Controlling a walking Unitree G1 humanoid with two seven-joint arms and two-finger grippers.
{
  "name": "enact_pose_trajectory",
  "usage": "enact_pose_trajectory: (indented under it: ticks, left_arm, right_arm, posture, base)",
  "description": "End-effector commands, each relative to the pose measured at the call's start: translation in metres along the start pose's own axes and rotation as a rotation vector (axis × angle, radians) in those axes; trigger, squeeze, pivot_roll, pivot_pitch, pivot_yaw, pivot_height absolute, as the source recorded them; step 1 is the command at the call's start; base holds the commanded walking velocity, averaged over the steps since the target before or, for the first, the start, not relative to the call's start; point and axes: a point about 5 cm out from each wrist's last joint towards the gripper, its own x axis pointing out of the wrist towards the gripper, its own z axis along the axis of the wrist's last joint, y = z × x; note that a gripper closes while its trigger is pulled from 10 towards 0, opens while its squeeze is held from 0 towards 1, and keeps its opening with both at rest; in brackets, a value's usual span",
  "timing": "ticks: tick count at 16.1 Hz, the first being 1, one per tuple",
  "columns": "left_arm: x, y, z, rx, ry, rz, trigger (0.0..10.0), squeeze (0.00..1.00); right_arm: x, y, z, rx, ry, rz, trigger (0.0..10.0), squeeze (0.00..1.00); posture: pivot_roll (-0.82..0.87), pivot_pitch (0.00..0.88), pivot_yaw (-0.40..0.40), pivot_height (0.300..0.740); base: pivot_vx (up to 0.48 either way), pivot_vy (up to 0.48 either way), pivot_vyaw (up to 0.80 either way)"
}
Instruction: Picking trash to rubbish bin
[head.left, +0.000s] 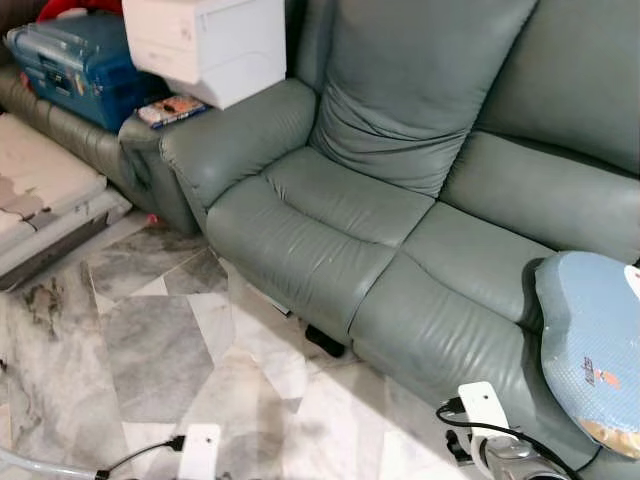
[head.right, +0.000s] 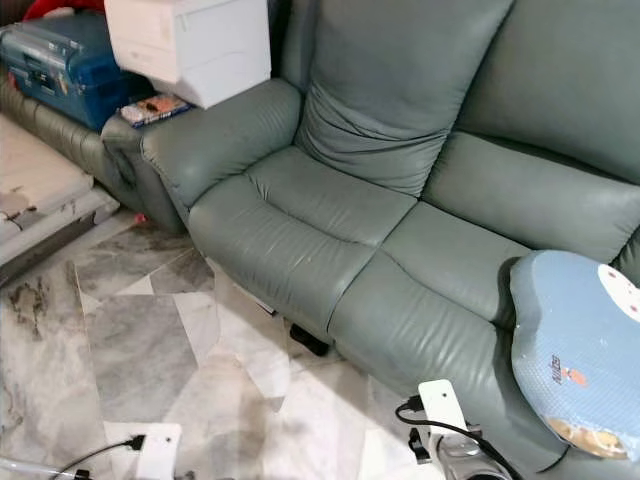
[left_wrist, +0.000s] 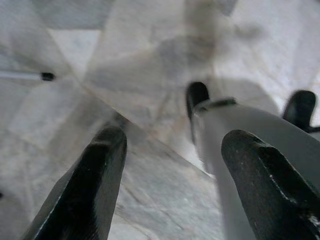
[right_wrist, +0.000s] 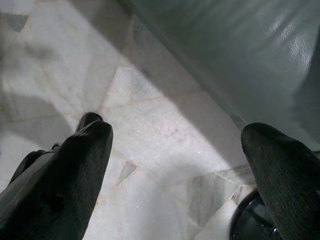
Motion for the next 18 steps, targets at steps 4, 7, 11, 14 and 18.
enact_pose_trajectory:
  ticks: [4, 7, 11, 14, 18]
  left_arm:
    - [0.000, 0.004, 0.005, 0.009, -0.012, 0.014, 10.0, 0.00]
    - [-0.003, 0.044, 0.045, -0.099, -0.164, 0.192, 10.0, 0.00]
    - [-0.016, 0.084, 0.109, -0.102, -0.337, 0.216, 10.0, 0.00]
    - [-0.021, 0.082, 0.130, -0.134, -0.399, 0.173, 10.0, 0.00]
    - [-0.044, 0.070, 0.181, -0.099, -0.698, 0.008, 10.0, 0.00]
  right_arm:
    - [0.000, -0.001, 0.000, -0.012, 0.003, -0.007, 10.0, 0.00]
    - [-0.002, -0.022, 0.030, 0.118, -0.142, -0.096, 10.0, 0.00]
    - [-0.008, -0.049, 0.050, 0.226, -0.308, -0.155, 10.0, 0.00]
    - [-0.014, -0.060, 0.071, 0.246, -0.420, -0.150, 10.0, 0.00]
    - [-0.037, -0.062, 0.121, 0.238, -0.731, -0.108, 10.0, 0.00]
  posture:
    - [0.02, 0.085, -0.032, 0.740]
    - [0.03, 0.081, -0.021, 0.740]
    - [0.01, 0.084, 0.012, 0.740]
    - [-0.01, 0.083, 0.023, 0.740]
    - [-0.01, 0.093, 0.029, 0.740]
  base:
    - [0.000, 0.000, 0.00]
    - [0.000, 0.000, 0.00]
    - [0.000, 0.000, 0.00]
    - [0.000, 0.000, 0.00]
    - [0.000, 0.000, 0.00]
